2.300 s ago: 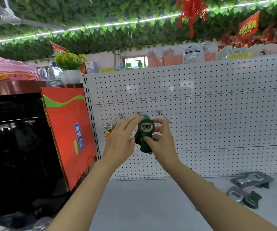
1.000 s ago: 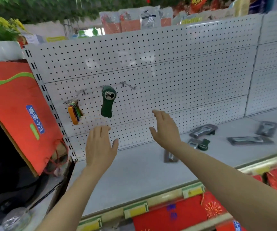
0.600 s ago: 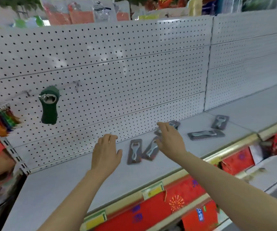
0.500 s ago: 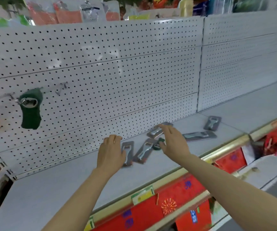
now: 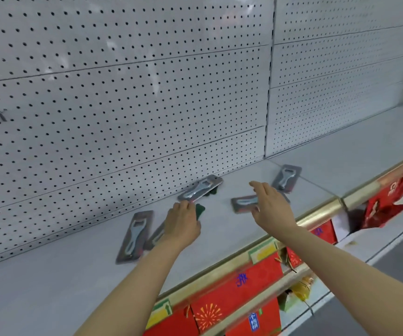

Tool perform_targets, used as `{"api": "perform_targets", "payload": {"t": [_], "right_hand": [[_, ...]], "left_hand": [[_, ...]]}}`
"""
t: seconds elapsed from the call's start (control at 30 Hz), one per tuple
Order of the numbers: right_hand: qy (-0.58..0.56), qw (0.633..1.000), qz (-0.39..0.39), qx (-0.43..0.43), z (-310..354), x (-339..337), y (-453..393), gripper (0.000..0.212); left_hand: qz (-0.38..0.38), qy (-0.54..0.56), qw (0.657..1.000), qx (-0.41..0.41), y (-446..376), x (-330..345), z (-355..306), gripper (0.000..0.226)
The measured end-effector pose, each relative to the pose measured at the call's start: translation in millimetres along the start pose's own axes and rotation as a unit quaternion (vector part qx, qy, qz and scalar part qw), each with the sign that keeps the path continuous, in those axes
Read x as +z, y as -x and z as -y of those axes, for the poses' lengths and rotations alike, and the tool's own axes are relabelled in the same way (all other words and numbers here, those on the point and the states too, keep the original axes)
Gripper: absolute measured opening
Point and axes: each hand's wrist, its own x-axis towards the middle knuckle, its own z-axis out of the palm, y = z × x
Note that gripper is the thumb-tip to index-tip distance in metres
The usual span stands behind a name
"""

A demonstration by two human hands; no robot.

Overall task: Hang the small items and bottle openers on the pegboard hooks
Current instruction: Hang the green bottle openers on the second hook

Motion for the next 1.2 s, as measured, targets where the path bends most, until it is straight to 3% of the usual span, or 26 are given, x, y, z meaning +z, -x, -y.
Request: {"api": "perform_targets", "payload": {"t": [0.17, 0.3, 0.4, 0.5, 0.67, 1.03, 1.2], "right_hand": [[-0.002, 0.999, 0.036, 0.027, -17, 26, -31, 0.060], [0.009, 0.997, 0.079, 0.006, -27, 50, -62, 0.061], [0.030, 0.990, 0.129, -0.039, -29, 74, -87, 0.057], [0.026, 0.971, 0.227, -0.073, -21, 104, -109, 0.052], [0.077, 0.932, 0.322, -0.145, -12, 149, -141, 0.060], [0.109, 0.904, 0.339, -0.234, -24, 145, -102, 0.063], [0.101, 0.901, 0.298, -0.300, -32, 121, -77, 0.050]], "left_hand": [[0.062, -0.051, 0.997, -0.021, -53, 25, 6, 0.048], [0.126, -0.094, 0.987, -0.019, -72, 45, 7, 0.038], [0.114, -0.120, 0.986, -0.010, -65, 56, 3, 0.034], [0.103, -0.112, 0.988, -0.017, -55, 69, 0, 0.041], [0.072, -0.073, 0.995, 0.002, -46, 78, 8, 0.046], [0.034, -0.025, 0.998, -0.043, -21, 77, 4, 0.053], [0.048, 0.000, 0.996, -0.076, -6, 71, 1, 0.054]]}}
